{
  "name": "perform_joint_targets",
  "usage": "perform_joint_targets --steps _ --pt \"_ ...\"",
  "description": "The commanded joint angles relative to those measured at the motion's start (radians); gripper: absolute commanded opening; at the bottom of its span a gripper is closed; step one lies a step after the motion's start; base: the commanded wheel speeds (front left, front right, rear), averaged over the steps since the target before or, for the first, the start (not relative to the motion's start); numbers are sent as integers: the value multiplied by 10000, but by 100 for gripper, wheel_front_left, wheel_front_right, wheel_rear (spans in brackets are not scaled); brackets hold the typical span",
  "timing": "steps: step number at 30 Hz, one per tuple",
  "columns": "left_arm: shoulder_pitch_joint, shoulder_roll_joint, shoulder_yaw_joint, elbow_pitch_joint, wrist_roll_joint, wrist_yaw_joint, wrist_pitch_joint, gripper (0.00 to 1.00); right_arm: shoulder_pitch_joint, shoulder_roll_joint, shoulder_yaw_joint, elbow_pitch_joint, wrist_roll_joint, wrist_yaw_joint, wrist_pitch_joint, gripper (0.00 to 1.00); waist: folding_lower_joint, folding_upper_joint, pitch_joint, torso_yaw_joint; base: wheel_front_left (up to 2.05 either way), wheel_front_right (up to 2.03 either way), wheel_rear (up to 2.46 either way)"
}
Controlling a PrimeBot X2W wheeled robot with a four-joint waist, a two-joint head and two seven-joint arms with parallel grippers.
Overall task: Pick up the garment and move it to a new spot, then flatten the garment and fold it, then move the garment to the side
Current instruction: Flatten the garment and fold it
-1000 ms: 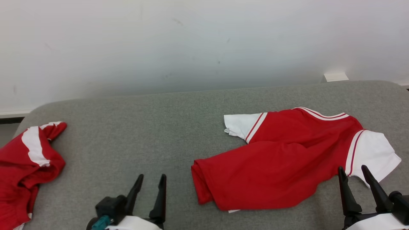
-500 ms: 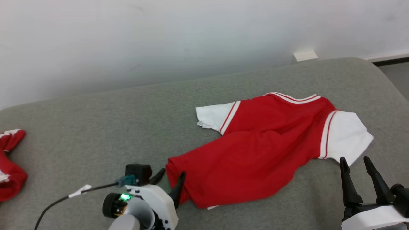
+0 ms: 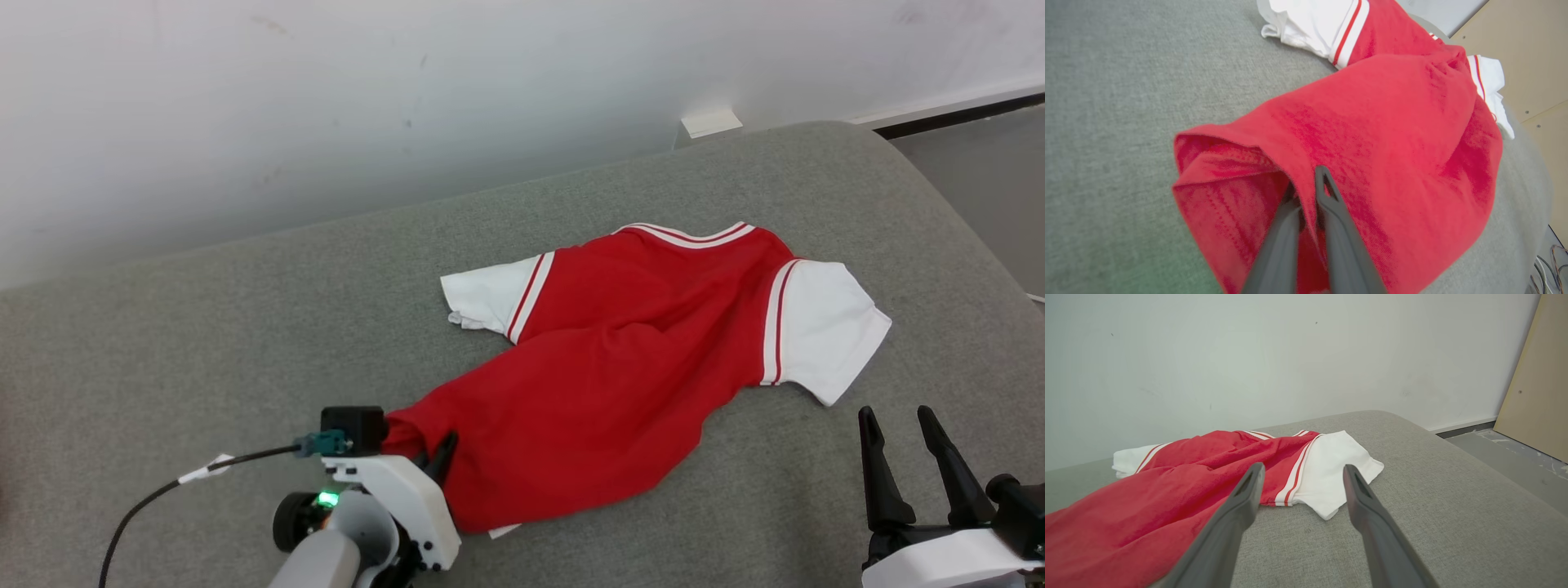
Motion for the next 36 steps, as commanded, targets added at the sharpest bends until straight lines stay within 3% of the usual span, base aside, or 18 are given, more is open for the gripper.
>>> perform_joint_targets --steps 1,7,13,18,20,25,26,27,36 --pt "-199 87 32 -89 25 -32 -231 0 -82 1 -43 80 26 -20 -55 100 0 0 -26 7 0 0 0" --pt "-194 653 456 -984 -438 -60 -359 0 95 -33 -283 80 36 -20 -113 100 0 0 -250 156 0 0 0" --pt "-926 1771 650 -1759 -1193 -158 1025 0 -47 -15 -314 -33 -30 -20 -122 100 0 0 -198 268 0 0 0" --pt "-1840 2490 1009 -1137 -1944 -166 2059 0 -338 135 -80 -40 94 -20 -143 100 0 0 182 29 0 0 0" --pt "-2223 2808 1101 -649 -1925 -169 2058 0 -452 188 -27 23 148 -22 -161 100 0 0 361 -114 0 0 0" --pt "-2832 3000 1223 684 -2082 -167 1811 0 -717 269 144 167 266 -20 -195 100 0 0 664 -428 0 0 0" --pt "-2900 2987 1169 942 -2135 -163 1864 44 -745 272 176 192 281 -22 -202 100 0 0 698 -476 0 0 0" --pt "-2994 3002 1072 1123 -2180 -164 1893 100 -789 280 216 227 281 -20 -194 100 0 0 720 -519 0 0 0" --pt "-3218 3323 106 1087 -2474 -151 934 100 -758 203 222 435 273 -20 -199 100 0 0 396 -283 0 0 0"
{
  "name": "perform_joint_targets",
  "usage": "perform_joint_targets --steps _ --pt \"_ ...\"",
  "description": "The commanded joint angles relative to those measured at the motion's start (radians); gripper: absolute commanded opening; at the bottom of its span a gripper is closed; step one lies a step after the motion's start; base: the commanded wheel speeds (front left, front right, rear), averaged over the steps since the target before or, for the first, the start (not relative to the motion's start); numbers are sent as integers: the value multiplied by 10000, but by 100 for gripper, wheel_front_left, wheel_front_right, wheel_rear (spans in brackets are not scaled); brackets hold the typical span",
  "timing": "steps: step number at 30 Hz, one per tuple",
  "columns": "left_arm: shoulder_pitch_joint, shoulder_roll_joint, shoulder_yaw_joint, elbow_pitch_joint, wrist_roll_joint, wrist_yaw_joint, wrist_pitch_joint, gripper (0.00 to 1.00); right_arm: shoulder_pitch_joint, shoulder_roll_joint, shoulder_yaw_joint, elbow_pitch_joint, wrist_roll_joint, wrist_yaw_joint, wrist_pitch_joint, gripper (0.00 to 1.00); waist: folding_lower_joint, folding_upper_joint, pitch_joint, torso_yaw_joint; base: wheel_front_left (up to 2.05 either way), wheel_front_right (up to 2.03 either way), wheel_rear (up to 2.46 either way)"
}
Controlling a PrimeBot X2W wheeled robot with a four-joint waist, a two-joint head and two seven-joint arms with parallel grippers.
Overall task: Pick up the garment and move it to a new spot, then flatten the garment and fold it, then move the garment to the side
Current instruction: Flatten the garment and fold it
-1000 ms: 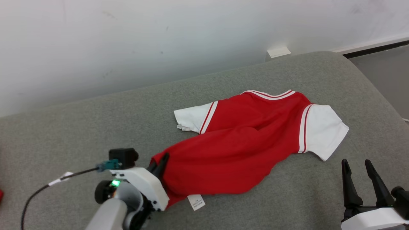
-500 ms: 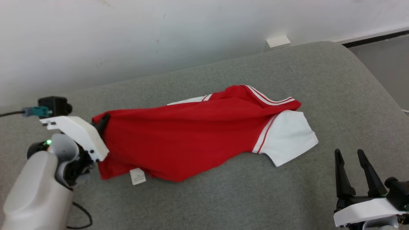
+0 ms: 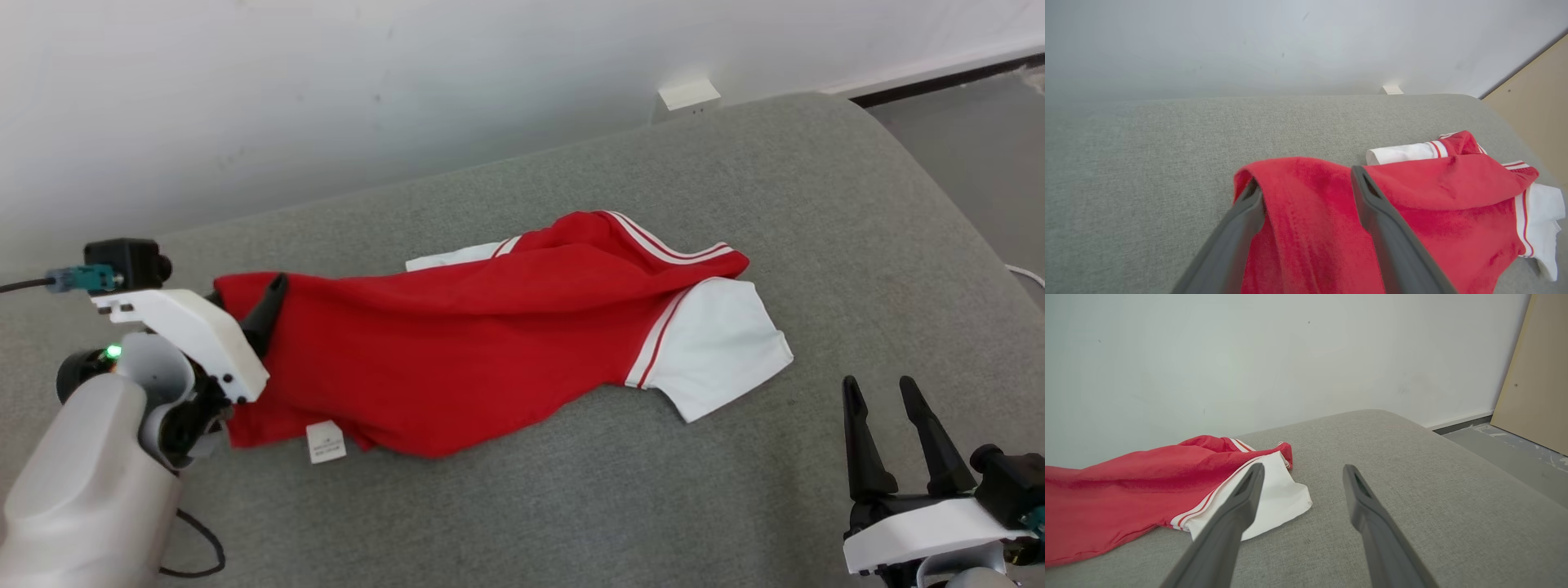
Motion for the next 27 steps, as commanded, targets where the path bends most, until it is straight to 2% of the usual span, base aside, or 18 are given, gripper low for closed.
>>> perform_joint_targets --steps 1,6,10,15,18,21,25,27 --pt "-51 175 -153 -180 36 22 -278 100 10 -40 -13 -15 -22 -20 -28 100 -1 0 -180 181 0 0 0" --pt "454 461 -849 -981 148 22 -1219 100 311 -85 -65 -49 -106 -20 -29 100 -1 0 -521 721 0 0 0" --pt "809 455 -1075 -1467 181 22 -1680 100 462 -179 -89 -97 -119 -20 -30 100 -1 0 -692 1206 0 0 0" --pt "1602 296 -1288 -2514 606 126 -2876 100 635 -256 -112 -217 -186 -20 -26 100 -1 0 -852 1599 0 0 0" --pt "2464 160 -1431 -3354 1129 709 -3895 100 746 -238 -56 -255 -186 -20 15 100 -1 0 -971 1665 0 0 0" --pt "3379 -18 -1447 -4043 1425 1416 -4400 100 860 -246 -48 -316 -181 -20 32 100 -1 0 -1089 1706 0 0 0" --pt "4633 -298 -1219 -4785 1500 2213 -4653 100 1026 -298 -21 -415 -230 -20 100 100 -1 0 -1260 1679 0 0 0" --pt "5205 -474 -1144 -5092 1390 2416 -4700 100 1090 -312 -57 -473 -255 -20 120 100 -1 0 -1312 1698 0 0 0"
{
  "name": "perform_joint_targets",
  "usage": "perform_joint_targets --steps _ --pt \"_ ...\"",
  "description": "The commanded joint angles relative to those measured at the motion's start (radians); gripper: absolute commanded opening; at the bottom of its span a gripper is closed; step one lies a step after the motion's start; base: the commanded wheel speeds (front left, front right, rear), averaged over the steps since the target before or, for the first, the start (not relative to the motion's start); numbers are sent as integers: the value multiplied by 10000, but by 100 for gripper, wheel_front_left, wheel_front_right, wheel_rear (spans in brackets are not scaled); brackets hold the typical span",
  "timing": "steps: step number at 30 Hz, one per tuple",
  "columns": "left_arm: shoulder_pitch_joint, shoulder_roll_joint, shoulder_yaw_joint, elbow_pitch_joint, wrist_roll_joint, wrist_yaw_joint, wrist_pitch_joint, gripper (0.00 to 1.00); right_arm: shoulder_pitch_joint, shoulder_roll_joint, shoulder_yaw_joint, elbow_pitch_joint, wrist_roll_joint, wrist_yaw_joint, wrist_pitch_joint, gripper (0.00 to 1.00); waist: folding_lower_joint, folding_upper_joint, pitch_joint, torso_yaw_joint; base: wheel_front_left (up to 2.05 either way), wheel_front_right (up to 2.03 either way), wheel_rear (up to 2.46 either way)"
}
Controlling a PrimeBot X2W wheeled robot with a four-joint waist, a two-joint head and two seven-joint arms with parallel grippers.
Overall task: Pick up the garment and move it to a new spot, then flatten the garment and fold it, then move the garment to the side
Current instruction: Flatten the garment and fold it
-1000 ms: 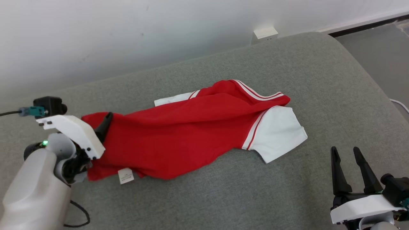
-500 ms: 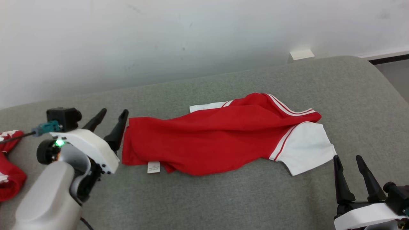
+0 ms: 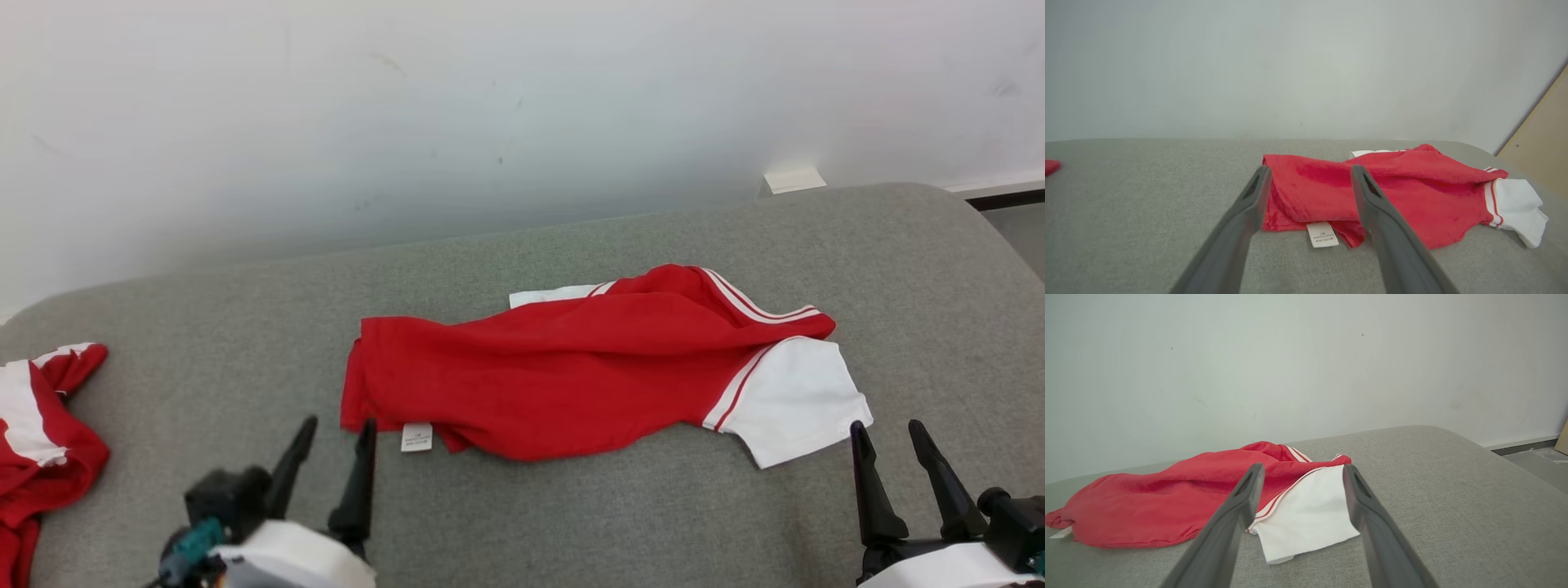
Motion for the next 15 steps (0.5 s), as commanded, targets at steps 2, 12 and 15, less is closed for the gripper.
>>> perform_joint_targets --steps 2,12,15 --pt "551 -130 72 -234 -11 162 -59 100 160 -59 -20 -60 -106 -20 34 100 0 0 -60 29 0 0 0" --pt "271 -544 -697 667 267 47 684 100 65 -122 186 -178 -154 -20 250 100 0 0 -76 -14 0 0 0" --pt "-69 -712 -931 1172 203 -134 1067 100 -40 -163 188 -190 -143 -20 268 100 0 0 43 -154 0 0 0"
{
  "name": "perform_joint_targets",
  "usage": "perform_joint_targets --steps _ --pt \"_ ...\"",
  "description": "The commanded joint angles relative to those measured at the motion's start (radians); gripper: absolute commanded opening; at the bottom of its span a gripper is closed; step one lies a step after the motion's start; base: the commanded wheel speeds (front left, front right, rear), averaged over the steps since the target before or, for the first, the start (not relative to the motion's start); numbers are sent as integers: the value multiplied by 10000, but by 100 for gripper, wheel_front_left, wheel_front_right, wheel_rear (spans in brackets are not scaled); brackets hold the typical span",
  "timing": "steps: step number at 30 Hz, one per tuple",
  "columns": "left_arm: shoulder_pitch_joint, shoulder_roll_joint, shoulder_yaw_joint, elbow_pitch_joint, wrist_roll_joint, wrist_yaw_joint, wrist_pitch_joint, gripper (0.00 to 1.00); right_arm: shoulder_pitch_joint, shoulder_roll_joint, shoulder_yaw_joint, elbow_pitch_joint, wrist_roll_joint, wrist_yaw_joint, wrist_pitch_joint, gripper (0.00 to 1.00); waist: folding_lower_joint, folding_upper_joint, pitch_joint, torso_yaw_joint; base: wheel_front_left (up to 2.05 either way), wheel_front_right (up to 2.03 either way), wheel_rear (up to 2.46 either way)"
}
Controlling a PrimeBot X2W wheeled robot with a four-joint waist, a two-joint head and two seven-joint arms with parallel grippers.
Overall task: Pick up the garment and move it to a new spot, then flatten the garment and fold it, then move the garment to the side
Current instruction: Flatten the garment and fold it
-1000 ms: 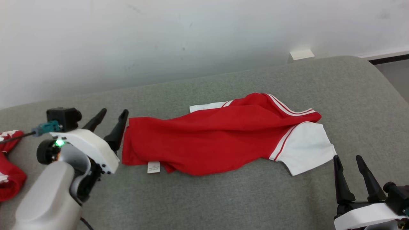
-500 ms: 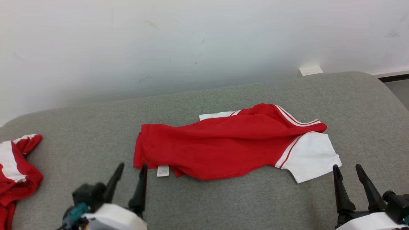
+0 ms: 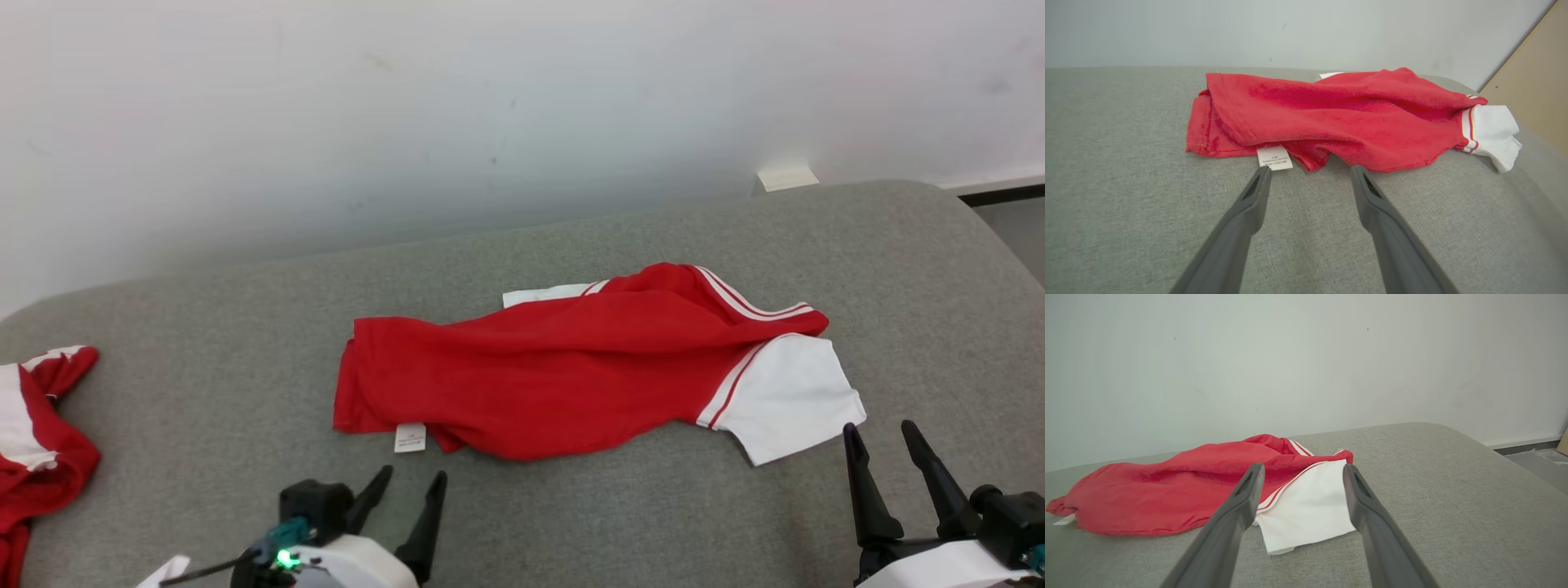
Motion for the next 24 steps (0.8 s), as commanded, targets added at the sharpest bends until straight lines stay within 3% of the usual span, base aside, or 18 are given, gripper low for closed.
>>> perform_joint_targets --steps 1,8,19,21,23,24 --pt "-294 -76 -97 308 21 -120 219 100 -154 -57 -31 -39 -44 -20 6 100 0 -1 135 -118 0 0 0" --pt "-1389 -466 -384 1861 -89 -420 995 100 -413 59 10 42 91 -20 -95 100 0 -1 582 -558 0 0 0" --pt "-2702 -706 -87 4053 -554 -914 839 100 -623 120 67 347 196 -20 -260 100 0 -1 890 -1089 0 0 0" --pt "-2906 -753 -45 4322 -621 -985 750 88 -645 128 64 391 190 -20 -298 100 0 -1 894 -1088 0 0 0" --pt "-3053 -833 -37 4564 -667 -1051 697 45 -640 146 40 433 182 -20 -314 100 0 -1 885 -1057 0 0 0" --pt "-3115 -865 -43 4690 -686 -1085 663 13 -642 158 39 458 179 -20 -305 100 0 -1 875 -1035 0 0 0"
